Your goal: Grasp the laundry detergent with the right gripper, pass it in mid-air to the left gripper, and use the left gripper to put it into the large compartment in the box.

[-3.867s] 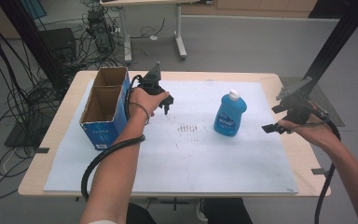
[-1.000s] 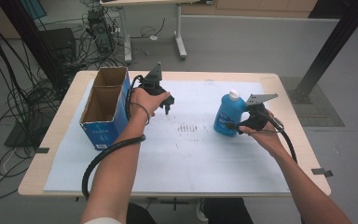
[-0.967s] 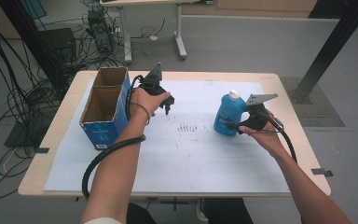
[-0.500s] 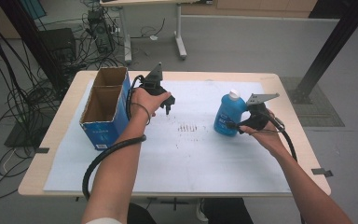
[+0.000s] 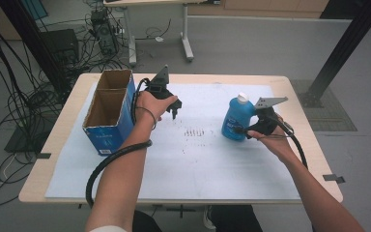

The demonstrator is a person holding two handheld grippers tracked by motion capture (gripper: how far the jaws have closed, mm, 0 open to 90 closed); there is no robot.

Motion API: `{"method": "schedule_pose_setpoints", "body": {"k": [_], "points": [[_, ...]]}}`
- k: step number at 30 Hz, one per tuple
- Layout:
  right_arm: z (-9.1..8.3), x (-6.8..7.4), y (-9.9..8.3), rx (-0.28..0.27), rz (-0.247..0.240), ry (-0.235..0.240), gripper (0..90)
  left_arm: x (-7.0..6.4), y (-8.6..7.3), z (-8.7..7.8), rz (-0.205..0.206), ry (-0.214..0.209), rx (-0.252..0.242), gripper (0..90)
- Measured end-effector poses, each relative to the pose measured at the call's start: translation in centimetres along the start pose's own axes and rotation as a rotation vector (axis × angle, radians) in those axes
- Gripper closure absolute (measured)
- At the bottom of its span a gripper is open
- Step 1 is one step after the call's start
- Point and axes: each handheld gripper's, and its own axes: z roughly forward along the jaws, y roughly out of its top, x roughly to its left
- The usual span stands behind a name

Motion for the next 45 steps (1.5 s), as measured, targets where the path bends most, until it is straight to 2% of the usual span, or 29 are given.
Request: {"method": "schedule_pose_setpoints", "body": {"k": [23,45], "points": [[-0.2,-0.03,0.11,-0.023,0.002,-0.006,1.4,-0.29,0.1,-0.26,0.01,0.003,-0.005,5.8],[-0.21,-0.05,0.1,-0.022,-0.001,-0.007,1.4,-0.11,0.1,-0.34,0.007,0.002,-0.01,5.8]]}}
